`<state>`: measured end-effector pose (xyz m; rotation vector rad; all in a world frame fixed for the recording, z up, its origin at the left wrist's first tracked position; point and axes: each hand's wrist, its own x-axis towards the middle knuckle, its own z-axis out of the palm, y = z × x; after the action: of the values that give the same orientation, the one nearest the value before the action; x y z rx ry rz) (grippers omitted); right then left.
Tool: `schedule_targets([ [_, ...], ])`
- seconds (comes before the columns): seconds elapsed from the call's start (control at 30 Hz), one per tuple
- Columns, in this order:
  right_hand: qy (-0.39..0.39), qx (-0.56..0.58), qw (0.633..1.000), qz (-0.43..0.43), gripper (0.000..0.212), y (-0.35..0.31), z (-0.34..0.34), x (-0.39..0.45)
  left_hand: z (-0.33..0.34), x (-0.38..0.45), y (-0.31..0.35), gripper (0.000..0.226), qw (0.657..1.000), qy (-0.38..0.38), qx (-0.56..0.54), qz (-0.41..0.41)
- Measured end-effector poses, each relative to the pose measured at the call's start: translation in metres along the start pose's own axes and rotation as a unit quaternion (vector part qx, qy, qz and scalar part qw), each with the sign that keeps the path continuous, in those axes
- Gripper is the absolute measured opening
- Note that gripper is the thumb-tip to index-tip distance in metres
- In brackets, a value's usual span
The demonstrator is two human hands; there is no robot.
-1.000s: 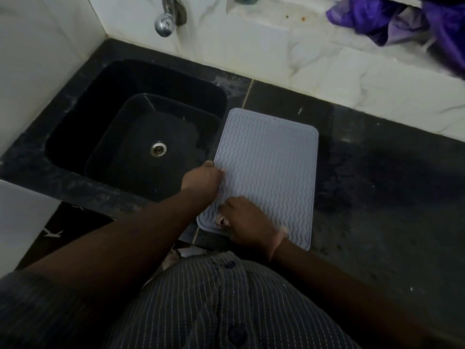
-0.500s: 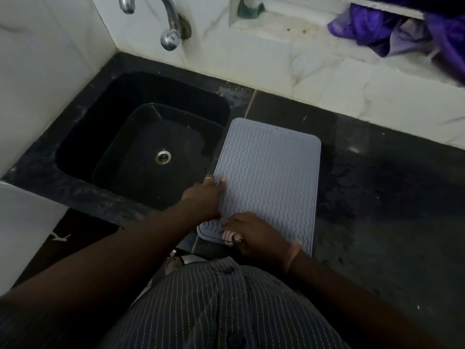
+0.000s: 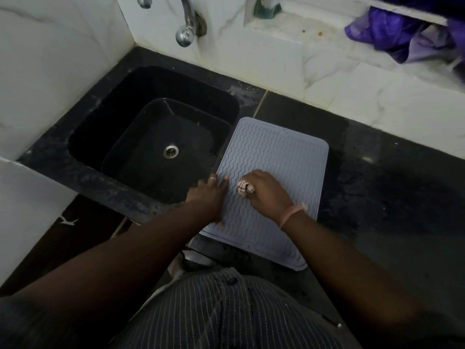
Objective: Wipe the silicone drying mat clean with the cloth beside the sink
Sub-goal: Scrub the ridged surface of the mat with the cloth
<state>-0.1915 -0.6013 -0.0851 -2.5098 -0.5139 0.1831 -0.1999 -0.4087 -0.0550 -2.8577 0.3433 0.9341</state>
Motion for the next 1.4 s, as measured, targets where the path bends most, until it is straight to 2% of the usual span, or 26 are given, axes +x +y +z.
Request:
schedule_targets([
  [0.1, 0.015, -0.016, 0.999, 0.023, 0.015, -0.009, 0.009, -0.01, -0.001, -0.001, -0.001, 0.135, 1.0, 0.0, 0.004, 0.0],
  [0.17, -0.005, -0.017, 1.0, 0.015, 0.014, -0.02, 0.02, -0.027, -0.001, -0.001, 0.0, 0.134, 1.0, 0.0, 0.004, -0.001],
  [0.3, -0.057, 0.003, 0.998, -0.02, 0.027, -0.042, 0.037, -0.067, -0.004, 0.001, 0.003, 0.129, 1.0, 0.003, 0.002, 0.0],
  [0.4, -0.055, 0.019, 0.998, -0.021, 0.04, -0.051, 0.043, -0.079, -0.004, 0.001, 0.002, 0.13, 1.0, -0.003, 0.001, 0.004],
  [0.5, -0.06, 0.019, 0.997, -0.033, 0.034, -0.043, 0.04, -0.074, -0.004, 0.0, 0.001, 0.132, 1.0, -0.012, -0.003, 0.006],
  [0.63, -0.029, 0.0, 0.999, -0.037, 0.026, -0.022, 0.022, -0.049, -0.004, -0.001, 0.001, 0.134, 1.0, -0.013, 0.0, 0.008],
  [0.73, 0.01, -0.027, 0.999, 0.014, 0.02, 0.001, 0.012, -0.014, -0.005, -0.001, 0.001, 0.134, 1.0, -0.018, -0.001, 0.007],
  [0.87, 0.038, -0.043, 0.996, 0.07, 0.023, 0.0, 0.012, 0.003, -0.006, -0.002, 0.001, 0.134, 1.0, -0.021, -0.002, 0.002],
  [0.97, 0.057, -0.048, 0.995, 0.066, 0.019, -0.019, 0.02, -0.018, -0.004, -0.001, 0.001, 0.134, 1.0, -0.02, -0.009, -0.002],
  [1.03, 0.036, -0.037, 0.997, 0.05, 0.02, -0.03, 0.025, -0.039, -0.003, -0.002, 0.001, 0.135, 1.0, -0.018, -0.006, -0.005],
  [1.17, -0.019, -0.016, 1.0, 0.018, 0.036, -0.047, 0.041, -0.076, -0.005, 0.0, 0.003, 0.134, 1.0, -0.02, -0.008, -0.01],
  [1.27, 0.0, -0.031, 0.999, 0.009, 0.043, -0.041, 0.045, -0.077, -0.004, -0.001, 0.004, 0.133, 1.0, -0.021, -0.008, -0.012],
  [1.4, 0.038, -0.045, 0.998, 0.008, 0.033, -0.022, 0.034, -0.052, -0.003, -0.002, 0.006, 0.131, 1.0, -0.017, 0.004, -0.014],
])
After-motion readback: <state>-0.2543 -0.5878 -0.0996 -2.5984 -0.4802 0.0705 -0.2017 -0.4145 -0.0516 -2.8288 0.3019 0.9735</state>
